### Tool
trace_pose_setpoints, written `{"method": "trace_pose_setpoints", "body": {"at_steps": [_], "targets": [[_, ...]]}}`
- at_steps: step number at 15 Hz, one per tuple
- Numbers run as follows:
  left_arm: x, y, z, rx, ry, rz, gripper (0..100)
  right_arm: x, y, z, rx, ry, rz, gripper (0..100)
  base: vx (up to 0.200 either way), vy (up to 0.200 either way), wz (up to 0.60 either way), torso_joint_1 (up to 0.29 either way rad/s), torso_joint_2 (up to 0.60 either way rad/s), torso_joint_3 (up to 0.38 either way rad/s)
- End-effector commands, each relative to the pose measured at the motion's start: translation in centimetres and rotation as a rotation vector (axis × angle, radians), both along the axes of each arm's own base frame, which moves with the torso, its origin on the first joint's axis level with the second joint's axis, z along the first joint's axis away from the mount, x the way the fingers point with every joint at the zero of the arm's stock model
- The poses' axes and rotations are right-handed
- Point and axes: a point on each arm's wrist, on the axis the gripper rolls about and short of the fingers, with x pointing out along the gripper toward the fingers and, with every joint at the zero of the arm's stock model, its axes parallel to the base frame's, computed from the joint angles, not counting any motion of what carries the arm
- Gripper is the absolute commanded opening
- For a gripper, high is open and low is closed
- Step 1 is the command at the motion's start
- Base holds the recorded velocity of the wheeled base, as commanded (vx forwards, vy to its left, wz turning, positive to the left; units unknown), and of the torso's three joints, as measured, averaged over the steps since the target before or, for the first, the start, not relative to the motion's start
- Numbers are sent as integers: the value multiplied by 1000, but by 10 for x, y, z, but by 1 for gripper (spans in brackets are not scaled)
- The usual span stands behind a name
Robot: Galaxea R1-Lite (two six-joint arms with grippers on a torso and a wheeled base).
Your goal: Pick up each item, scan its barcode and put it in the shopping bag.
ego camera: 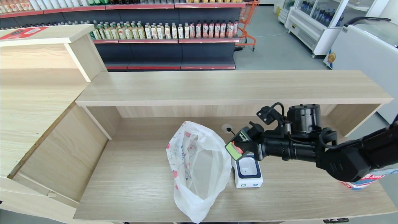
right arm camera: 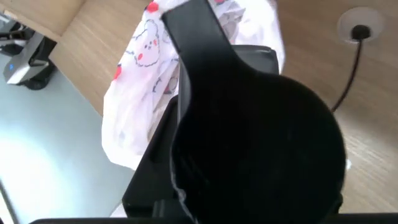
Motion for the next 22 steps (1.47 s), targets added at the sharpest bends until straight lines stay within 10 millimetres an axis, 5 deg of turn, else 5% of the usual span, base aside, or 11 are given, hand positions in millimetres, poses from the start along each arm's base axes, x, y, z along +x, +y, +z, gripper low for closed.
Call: {"method": "trace_pose_setpoints", "body": {"at_steps": [1, 8, 15, 22], "targets": [[0, 0, 0, 0, 0, 0, 100, 10, 23, -31, -19, 36, 52, 0, 0, 0, 0, 0, 0, 0], [0, 0, 0, 0, 0, 0, 100, 43, 48, -108, -108, -138, 135, 0, 0, 0, 0, 0, 0, 0], [0, 0, 0, 0, 0, 0, 100, 81, 97, -130, -135, -288, 151, 0, 0, 0, 0, 0, 0, 0], [0, 0, 0, 0, 0, 0, 100, 94, 109, -151, -142, -317, 160, 0, 0, 0, 0, 0, 0, 0]]}}
